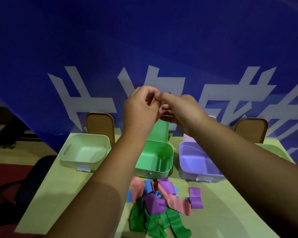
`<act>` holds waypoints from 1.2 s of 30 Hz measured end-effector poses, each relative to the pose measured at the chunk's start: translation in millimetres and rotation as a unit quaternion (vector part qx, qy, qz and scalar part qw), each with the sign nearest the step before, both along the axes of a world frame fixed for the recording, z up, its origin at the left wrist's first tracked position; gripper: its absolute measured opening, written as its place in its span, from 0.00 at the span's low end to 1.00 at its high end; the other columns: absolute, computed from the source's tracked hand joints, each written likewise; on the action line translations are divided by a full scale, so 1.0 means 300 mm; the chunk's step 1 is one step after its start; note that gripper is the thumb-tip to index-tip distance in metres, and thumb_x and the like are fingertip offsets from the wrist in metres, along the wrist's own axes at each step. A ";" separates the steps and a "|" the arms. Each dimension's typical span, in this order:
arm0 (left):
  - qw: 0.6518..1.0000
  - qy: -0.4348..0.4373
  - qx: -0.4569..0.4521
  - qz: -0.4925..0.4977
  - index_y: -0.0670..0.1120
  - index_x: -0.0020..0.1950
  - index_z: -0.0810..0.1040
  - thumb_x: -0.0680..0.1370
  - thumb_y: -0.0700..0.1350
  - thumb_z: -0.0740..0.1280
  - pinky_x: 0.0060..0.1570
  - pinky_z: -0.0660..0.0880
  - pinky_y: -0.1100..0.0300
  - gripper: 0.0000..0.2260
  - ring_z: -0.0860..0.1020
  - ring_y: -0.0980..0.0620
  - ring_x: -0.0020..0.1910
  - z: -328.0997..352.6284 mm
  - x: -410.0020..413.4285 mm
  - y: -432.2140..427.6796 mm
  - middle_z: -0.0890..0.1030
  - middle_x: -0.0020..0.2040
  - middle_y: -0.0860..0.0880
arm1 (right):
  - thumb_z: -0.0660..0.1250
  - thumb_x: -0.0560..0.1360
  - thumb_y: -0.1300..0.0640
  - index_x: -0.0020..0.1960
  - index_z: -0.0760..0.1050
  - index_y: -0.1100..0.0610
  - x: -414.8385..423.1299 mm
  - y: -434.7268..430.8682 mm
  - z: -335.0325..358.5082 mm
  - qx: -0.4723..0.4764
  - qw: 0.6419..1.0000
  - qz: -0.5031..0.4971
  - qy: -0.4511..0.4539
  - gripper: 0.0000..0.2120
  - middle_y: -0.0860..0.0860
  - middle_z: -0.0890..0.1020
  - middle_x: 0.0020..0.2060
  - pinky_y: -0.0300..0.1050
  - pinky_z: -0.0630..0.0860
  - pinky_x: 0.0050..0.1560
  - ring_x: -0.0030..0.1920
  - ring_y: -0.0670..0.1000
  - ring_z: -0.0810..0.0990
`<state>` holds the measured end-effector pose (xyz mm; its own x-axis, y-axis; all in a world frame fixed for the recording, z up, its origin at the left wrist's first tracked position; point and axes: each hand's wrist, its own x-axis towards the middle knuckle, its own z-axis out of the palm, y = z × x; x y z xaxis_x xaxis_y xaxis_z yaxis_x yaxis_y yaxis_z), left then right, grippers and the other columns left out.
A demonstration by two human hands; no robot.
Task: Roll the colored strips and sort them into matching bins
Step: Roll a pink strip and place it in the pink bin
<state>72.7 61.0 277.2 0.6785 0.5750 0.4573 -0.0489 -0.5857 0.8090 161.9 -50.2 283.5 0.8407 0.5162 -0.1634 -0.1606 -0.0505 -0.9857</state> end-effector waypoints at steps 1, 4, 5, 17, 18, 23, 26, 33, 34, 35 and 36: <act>1.000 -0.002 0.007 0.004 0.51 0.53 0.84 0.80 0.42 0.75 0.44 0.79 0.69 0.05 0.82 0.60 0.48 -0.001 -0.002 -0.002 0.84 0.49 0.56 | 0.78 0.73 0.47 0.54 0.85 0.65 -0.001 0.003 -0.003 -0.003 1.000 -0.006 0.001 0.22 0.59 0.88 0.42 0.61 0.86 0.58 0.50 0.60 0.89; 1.000 -0.006 0.005 0.013 0.51 0.51 0.84 0.80 0.40 0.75 0.42 0.78 0.69 0.06 0.81 0.60 0.48 -0.008 -0.003 0.002 0.84 0.48 0.56 | 0.78 0.73 0.45 0.54 0.86 0.64 0.000 0.006 -0.009 -0.014 1.000 -0.005 0.003 0.22 0.57 0.89 0.43 0.58 0.86 0.58 0.49 0.58 0.89; 1.000 -0.006 0.005 0.015 0.51 0.51 0.84 0.80 0.41 0.75 0.42 0.79 0.69 0.06 0.81 0.61 0.48 -0.010 -0.003 0.004 0.84 0.48 0.55 | 0.78 0.74 0.45 0.55 0.86 0.63 -0.001 0.005 -0.008 -0.016 1.000 0.003 0.004 0.21 0.57 0.89 0.44 0.56 0.86 0.57 0.50 0.58 0.89; 0.998 0.061 -0.017 -0.027 0.55 0.58 0.84 0.83 0.43 0.74 0.48 0.86 0.55 0.07 0.84 0.61 0.50 -0.009 0.003 0.052 0.85 0.50 0.57 | 0.74 0.78 0.43 0.55 0.87 0.58 0.032 -0.003 0.002 -0.061 0.996 0.065 0.011 0.18 0.55 0.90 0.49 0.54 0.86 0.57 0.53 0.57 0.88; 0.998 0.061 -0.022 -0.028 0.54 0.58 0.84 0.83 0.43 0.73 0.50 0.86 0.55 0.07 0.84 0.61 0.50 -0.009 0.006 0.051 0.85 0.51 0.57 | 0.74 0.78 0.43 0.55 0.87 0.58 0.035 -0.004 -0.001 -0.063 0.996 0.067 0.010 0.19 0.55 0.90 0.49 0.55 0.86 0.58 0.53 0.57 0.88; 0.997 0.062 -0.022 -0.025 0.56 0.57 0.84 0.83 0.45 0.73 0.51 0.84 0.59 0.06 0.83 0.63 0.51 -0.016 0.021 0.049 0.85 0.51 0.58 | 0.69 0.80 0.36 0.55 0.86 0.59 0.054 -0.001 -0.010 -0.063 0.995 0.070 0.021 0.25 0.54 0.89 0.45 0.52 0.86 0.56 0.47 0.53 0.87; 0.997 0.066 -0.025 -0.024 0.58 0.54 0.82 0.83 0.44 0.73 0.43 0.79 0.72 0.08 0.80 0.71 0.49 -0.011 0.022 0.048 0.83 0.49 0.60 | 0.61 0.84 0.39 0.55 0.84 0.60 0.065 0.001 -0.008 -0.048 0.994 0.084 0.057 0.25 0.54 0.83 0.41 0.52 0.85 0.55 0.43 0.51 0.83; 0.988 0.047 -0.148 -0.015 0.59 0.62 0.80 0.82 0.44 0.73 0.43 0.77 0.65 0.13 0.82 0.57 0.56 -0.008 0.039 0.067 0.84 0.56 0.59 | 0.66 0.82 0.56 0.60 0.84 0.59 0.084 0.007 -0.019 -0.042 0.995 0.061 0.059 0.12 0.53 0.89 0.46 0.50 0.83 0.51 0.48 0.53 0.85; 0.985 0.044 -0.166 -0.020 0.60 0.63 0.80 0.82 0.44 0.73 0.44 0.77 0.64 0.13 0.82 0.56 0.57 -0.004 0.040 0.067 0.84 0.58 0.58 | 0.67 0.83 0.56 0.61 0.84 0.59 0.082 0.008 -0.018 -0.033 0.996 0.062 0.051 0.11 0.54 0.89 0.48 0.50 0.83 0.51 0.48 0.53 0.86; 0.983 0.042 -0.177 -0.023 0.60 0.63 0.80 0.82 0.45 0.73 0.44 0.77 0.63 0.13 0.82 0.55 0.57 -0.003 0.042 0.068 0.84 0.58 0.57 | 0.68 0.83 0.56 0.61 0.84 0.59 0.081 0.008 -0.018 -0.021 0.997 0.063 0.045 0.11 0.54 0.89 0.48 0.50 0.82 0.50 0.48 0.53 0.86; 0.981 0.040 -0.187 -0.024 0.59 0.62 0.81 0.82 0.47 0.73 0.45 0.77 0.61 0.11 0.82 0.55 0.56 -0.001 0.043 0.067 0.85 0.58 0.56 | 0.69 0.83 0.56 0.61 0.84 0.59 0.081 0.009 -0.018 -0.007 0.997 0.063 0.039 0.11 0.55 0.89 0.48 0.50 0.82 0.51 0.47 0.53 0.86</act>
<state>85.6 81.2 276.9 0.7336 0.6596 0.1633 0.0044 -0.2450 0.9695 186.1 -47.7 278.0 0.7541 0.6135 -0.2346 -0.2291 -0.0891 -0.9693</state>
